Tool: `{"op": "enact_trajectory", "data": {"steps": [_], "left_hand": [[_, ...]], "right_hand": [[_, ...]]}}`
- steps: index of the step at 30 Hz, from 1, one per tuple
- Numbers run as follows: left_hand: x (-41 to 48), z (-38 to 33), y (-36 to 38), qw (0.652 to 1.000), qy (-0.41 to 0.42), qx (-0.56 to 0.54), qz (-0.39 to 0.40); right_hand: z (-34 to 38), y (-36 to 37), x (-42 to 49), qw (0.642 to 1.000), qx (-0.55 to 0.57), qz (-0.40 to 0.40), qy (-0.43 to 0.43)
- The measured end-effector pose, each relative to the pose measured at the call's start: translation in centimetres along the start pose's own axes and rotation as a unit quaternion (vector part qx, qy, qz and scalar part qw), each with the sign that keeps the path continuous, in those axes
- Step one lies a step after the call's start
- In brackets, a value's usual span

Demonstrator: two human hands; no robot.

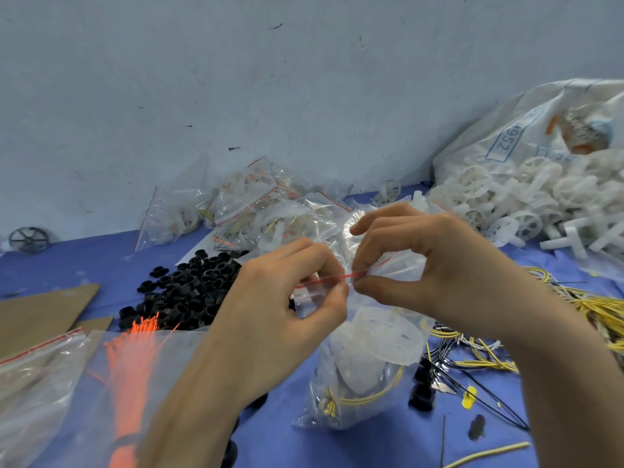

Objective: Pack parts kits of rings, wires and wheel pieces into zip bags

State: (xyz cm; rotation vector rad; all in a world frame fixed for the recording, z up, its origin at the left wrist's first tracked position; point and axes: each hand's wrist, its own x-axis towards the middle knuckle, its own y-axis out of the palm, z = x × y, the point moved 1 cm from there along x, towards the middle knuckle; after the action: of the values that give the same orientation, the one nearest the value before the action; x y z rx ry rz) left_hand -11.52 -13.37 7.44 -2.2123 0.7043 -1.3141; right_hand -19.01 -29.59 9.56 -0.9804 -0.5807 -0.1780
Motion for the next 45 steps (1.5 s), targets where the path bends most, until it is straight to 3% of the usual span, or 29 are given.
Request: {"op": "enact_trajectory", "data": {"steps": [45], "left_hand": [[-0.3, 1.7, -1.4, 0.999, -0.001, 0.014, -0.039]], "right_hand": [[-3.1, -1.4, -0.7, 0.995, -0.005, -0.054, 0.086]]}}
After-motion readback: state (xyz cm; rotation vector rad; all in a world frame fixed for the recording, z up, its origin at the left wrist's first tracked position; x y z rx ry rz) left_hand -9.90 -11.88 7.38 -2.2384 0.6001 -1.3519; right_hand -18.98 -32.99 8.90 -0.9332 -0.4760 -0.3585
